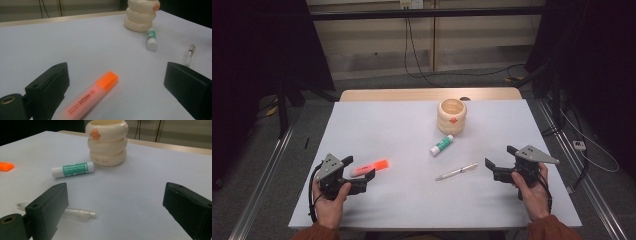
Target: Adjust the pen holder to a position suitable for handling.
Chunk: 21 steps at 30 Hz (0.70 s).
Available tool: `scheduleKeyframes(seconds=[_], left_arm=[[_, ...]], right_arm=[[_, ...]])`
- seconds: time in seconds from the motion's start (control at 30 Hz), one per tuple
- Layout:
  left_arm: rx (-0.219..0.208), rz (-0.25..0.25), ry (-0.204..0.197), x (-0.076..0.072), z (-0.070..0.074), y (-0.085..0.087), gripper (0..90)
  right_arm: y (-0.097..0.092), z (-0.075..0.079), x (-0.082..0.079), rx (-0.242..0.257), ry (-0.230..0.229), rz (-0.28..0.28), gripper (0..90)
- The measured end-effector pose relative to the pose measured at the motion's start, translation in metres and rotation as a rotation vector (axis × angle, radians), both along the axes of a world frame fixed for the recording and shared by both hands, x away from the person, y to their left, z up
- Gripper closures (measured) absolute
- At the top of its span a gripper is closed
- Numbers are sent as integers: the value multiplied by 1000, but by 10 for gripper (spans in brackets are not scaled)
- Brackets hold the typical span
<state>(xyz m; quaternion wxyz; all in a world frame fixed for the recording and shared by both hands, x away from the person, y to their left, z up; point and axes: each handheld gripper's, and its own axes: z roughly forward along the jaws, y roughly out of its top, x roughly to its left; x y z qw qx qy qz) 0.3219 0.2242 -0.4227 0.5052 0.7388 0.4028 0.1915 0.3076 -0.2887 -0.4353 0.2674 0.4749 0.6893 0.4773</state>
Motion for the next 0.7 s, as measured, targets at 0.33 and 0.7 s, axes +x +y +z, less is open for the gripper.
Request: scheduleKeyframes(seconds=[0.33, 0.7], left_arm=[[-6, -15, -7, -1, 1, -2, 62], [-9, -36, -12, 0, 0, -6, 63]], right_arm=[[9, 10, 25, 3, -12, 6, 63], [19, 25, 52, 0, -27, 29, 57]])
